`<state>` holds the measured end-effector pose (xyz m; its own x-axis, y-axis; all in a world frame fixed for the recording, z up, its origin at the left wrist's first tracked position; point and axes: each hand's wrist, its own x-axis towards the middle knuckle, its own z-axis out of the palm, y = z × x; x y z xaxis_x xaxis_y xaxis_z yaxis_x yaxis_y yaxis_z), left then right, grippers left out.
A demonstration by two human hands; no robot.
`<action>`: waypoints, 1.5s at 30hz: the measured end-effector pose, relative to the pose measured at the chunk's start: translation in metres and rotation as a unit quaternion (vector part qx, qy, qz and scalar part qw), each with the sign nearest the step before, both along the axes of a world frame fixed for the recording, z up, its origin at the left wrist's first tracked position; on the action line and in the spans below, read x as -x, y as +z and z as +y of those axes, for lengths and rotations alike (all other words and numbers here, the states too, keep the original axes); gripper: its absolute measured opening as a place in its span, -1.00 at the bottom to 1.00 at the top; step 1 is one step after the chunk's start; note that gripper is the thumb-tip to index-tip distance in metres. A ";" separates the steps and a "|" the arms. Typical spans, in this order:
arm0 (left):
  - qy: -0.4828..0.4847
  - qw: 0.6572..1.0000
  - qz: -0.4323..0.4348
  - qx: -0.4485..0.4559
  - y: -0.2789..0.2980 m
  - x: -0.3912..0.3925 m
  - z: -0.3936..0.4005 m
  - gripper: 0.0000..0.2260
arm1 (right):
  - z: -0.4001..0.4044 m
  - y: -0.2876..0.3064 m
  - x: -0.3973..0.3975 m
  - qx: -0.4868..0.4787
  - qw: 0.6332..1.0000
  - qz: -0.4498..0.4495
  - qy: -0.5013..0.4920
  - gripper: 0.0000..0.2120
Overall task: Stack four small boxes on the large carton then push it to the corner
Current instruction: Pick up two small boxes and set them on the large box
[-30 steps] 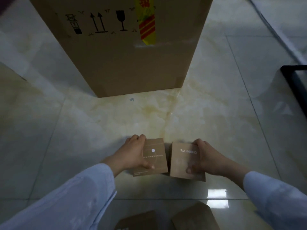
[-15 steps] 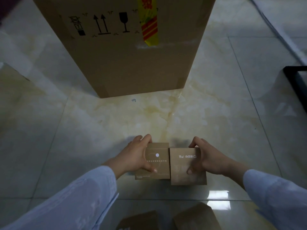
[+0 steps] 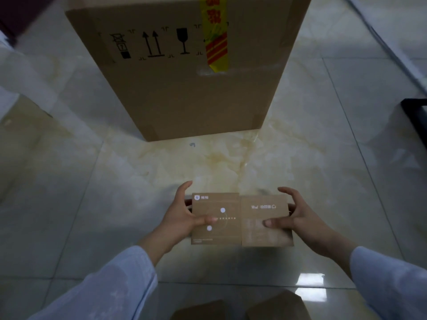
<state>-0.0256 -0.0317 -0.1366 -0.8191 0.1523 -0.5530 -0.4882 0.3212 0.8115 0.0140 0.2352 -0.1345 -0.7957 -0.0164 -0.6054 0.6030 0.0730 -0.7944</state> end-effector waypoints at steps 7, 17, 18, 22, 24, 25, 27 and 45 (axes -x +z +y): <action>0.107 0.990 0.072 -0.052 0.059 0.023 0.005 -0.69 | -0.007 0.059 0.031 0.008 0.994 0.069 -0.080 -0.30; 0.145 0.954 0.248 -0.081 0.272 0.077 -0.011 -0.82 | -0.021 0.260 0.094 0.009 0.967 0.249 -0.057 -0.50; 0.141 0.951 0.262 -0.077 0.290 0.088 -0.014 -0.84 | -0.022 0.273 0.108 0.002 0.963 0.261 -0.062 -0.46; 0.146 0.946 0.284 -0.052 0.355 0.141 -0.030 -0.81 | -0.029 0.333 0.168 -0.001 0.959 0.266 -0.093 -0.43; 0.157 0.947 0.275 -0.053 0.373 0.170 -0.034 -0.74 | -0.031 0.353 0.199 -0.006 0.958 0.270 -0.096 -0.48; 0.164 0.948 0.266 -0.053 0.376 0.184 -0.034 -0.71 | -0.032 0.358 0.211 -0.007 0.959 0.265 -0.102 -0.54; 0.171 0.952 0.248 -0.059 0.377 0.207 -0.031 -0.65 | -0.036 0.361 0.233 -0.017 0.959 0.260 -0.112 -0.69; 0.224 0.961 0.122 -0.105 0.300 0.307 0.033 -0.60 | -0.021 0.302 0.328 -0.156 0.957 0.210 -0.125 -0.57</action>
<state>-0.3324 0.0009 0.1637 -0.9298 -0.1597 -0.3317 -0.3262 -0.0602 0.9434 -0.3145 0.2143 0.1670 -0.9255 0.3357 -0.1752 0.2645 0.2421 -0.9335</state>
